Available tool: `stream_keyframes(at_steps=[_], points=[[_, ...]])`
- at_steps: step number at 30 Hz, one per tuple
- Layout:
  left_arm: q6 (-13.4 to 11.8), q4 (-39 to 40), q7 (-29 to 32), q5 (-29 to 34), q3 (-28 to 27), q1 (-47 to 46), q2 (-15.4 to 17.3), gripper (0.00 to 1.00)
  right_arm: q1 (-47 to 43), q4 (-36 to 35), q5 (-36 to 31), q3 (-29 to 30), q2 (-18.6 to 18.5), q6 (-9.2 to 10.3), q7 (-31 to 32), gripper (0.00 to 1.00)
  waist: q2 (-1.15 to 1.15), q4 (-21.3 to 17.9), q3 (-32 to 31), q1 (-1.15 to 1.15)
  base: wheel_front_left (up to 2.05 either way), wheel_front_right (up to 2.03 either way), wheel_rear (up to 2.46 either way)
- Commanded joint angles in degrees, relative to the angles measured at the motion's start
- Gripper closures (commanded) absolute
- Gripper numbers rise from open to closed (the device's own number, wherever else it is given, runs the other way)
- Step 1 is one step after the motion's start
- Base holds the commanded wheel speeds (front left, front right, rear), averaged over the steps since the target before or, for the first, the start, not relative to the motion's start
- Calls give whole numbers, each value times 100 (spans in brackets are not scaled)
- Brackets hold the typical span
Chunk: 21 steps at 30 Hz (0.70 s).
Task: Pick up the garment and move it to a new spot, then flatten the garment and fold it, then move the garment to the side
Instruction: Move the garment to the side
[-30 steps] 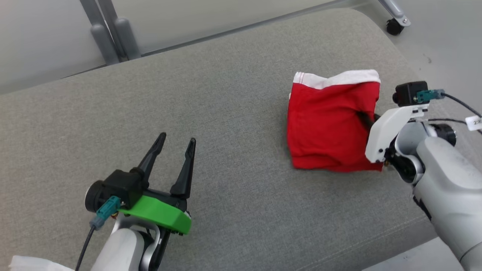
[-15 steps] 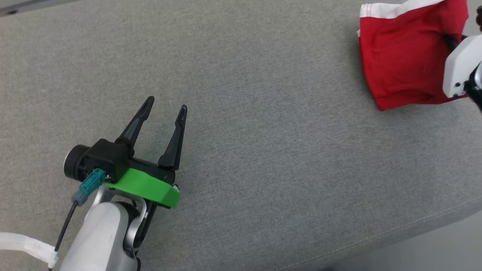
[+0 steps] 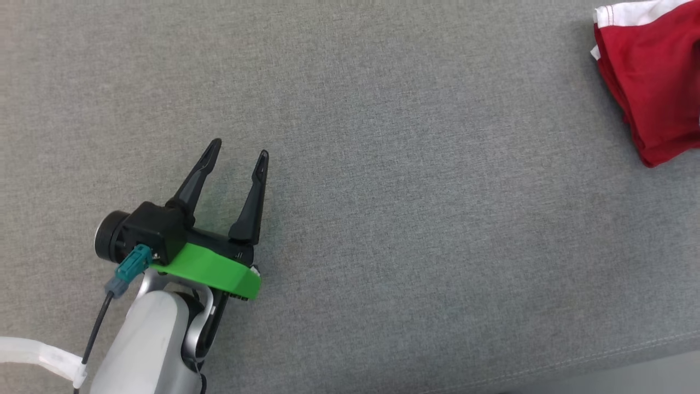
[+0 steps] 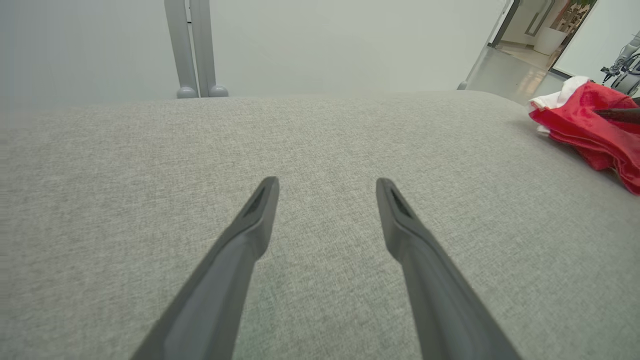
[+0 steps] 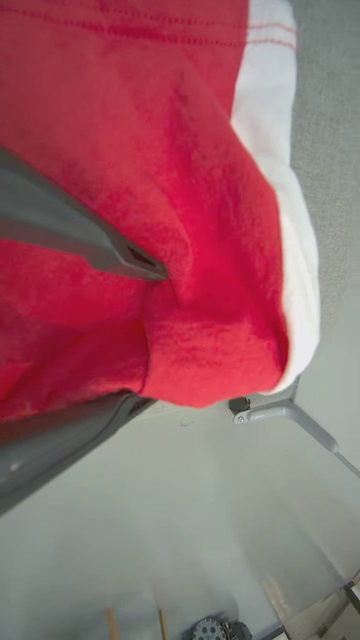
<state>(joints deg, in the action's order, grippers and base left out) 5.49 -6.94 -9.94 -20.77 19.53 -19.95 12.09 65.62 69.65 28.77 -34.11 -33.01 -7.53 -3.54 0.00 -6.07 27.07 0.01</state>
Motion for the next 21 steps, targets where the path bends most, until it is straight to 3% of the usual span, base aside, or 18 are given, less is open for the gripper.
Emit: stream_keyframes(at_steps=[1, 11, 17, 21], points=[[-25, -35, -52, -31, -6, 60, -16, 0, 64, 75, -54, 33, -18, 8, -137, 0, 0, -3, -297, -1, 0, 0, 0], [-166, -286, -274, -260, -112, 548, -120, 0, -351, 116, -192, 160, 293, 8, -992, 0, 0, 20, -1564, -1, 0, 0, 0], [-357, -319, -341, -386, -322, 938, -59, 0, -1007, -566, -102, 206, 506, 8, -1160, 0, 0, 19, -2292, -1, 0, 0, 0], [-537, -290, -369, -451, -463, 1233, -37, 0, -1686, -1467, -46, 424, 549, 8, -1166, 0, 0, 52, -2698, -1, 0, 0, 0]])
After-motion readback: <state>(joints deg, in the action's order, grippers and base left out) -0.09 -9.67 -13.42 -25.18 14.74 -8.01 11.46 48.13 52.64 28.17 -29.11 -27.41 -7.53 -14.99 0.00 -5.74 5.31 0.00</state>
